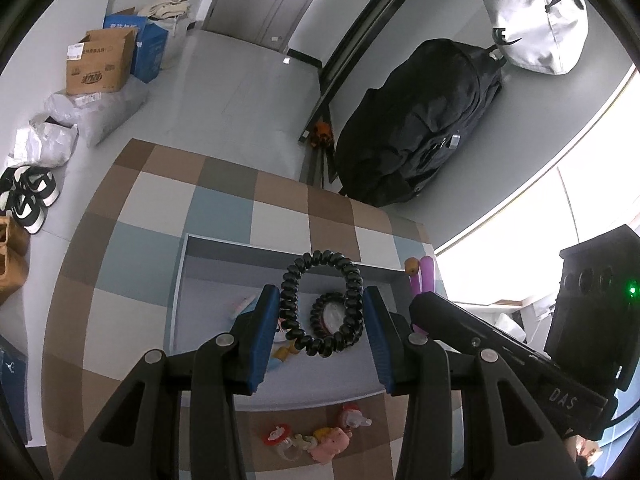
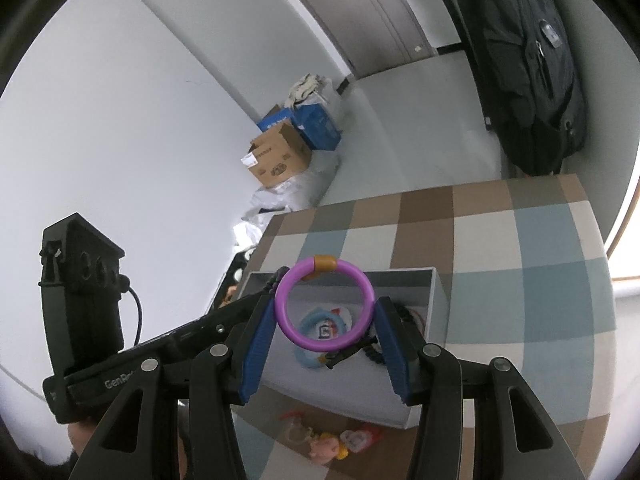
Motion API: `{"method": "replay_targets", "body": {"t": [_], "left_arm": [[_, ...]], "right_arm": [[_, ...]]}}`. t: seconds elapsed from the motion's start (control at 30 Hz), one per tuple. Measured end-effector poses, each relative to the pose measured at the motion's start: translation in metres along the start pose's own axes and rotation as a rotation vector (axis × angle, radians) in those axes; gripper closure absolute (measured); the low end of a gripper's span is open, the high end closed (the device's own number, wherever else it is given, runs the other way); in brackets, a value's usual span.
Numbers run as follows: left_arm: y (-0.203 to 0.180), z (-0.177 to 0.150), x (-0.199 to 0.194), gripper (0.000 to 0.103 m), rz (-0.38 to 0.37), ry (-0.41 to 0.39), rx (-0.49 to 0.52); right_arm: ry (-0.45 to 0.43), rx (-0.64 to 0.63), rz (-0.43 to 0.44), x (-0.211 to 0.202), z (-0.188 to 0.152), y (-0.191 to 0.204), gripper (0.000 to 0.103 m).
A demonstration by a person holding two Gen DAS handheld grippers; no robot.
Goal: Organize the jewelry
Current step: 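Lower the pink ring and black bracelet into the box, opening both grippers, then withdraw both grippers from the box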
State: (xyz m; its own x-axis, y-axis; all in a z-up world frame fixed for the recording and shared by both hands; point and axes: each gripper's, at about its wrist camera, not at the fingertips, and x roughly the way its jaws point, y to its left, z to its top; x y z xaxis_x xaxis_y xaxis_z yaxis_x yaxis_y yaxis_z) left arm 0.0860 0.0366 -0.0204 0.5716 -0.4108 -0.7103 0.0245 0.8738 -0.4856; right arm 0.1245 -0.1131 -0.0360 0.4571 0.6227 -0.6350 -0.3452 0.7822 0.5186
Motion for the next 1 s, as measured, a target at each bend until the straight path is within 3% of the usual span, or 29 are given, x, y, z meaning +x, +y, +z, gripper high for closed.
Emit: {"method": "replay_targets", "body": {"t": [0.27, 0.33, 0.37, 0.43, 0.47, 0.5, 0.77, 1.0], "left_arm": [[0.009, 0.005, 0.008, 0.058, 0.035, 0.035, -0.043], [0.008, 0.005, 0.008, 0.044, 0.016, 0.036, -0.044], [0.008, 0.005, 0.005, 0.04, 0.013, 0.019, -0.05], [0.008, 0.005, 0.001, 0.027, 0.004, -0.012, -0.057], [0.007, 0.005, -0.001, 0.025, -0.006, -0.028, -0.054], [0.006, 0.005, -0.003, 0.023, -0.002, -0.036, -0.048], [0.009, 0.003, -0.003, 0.023, 0.038, -0.03, -0.053], [-0.002, -0.001, -0.013, 0.022, 0.156, -0.083, 0.025]], "right_arm": [[0.006, 0.018, 0.001, 0.003, 0.001, -0.005, 0.051], [0.007, 0.026, 0.005, 0.003, 0.001, -0.006, 0.051], [0.005, 0.03, 0.007, 0.002, 0.0, -0.007, 0.049], [-0.015, 0.029, 0.009, -0.002, 0.001, -0.007, 0.034], [-0.034, 0.024, 0.009, -0.006, 0.001, -0.006, 0.023], [-0.053, 0.021, 0.014, -0.01, 0.002, -0.005, 0.021], [-0.085, 0.029, -0.006, -0.025, 0.001, -0.008, 0.014], [-0.087, 0.01, -0.029, -0.03, -0.003, -0.008, 0.009]]}}
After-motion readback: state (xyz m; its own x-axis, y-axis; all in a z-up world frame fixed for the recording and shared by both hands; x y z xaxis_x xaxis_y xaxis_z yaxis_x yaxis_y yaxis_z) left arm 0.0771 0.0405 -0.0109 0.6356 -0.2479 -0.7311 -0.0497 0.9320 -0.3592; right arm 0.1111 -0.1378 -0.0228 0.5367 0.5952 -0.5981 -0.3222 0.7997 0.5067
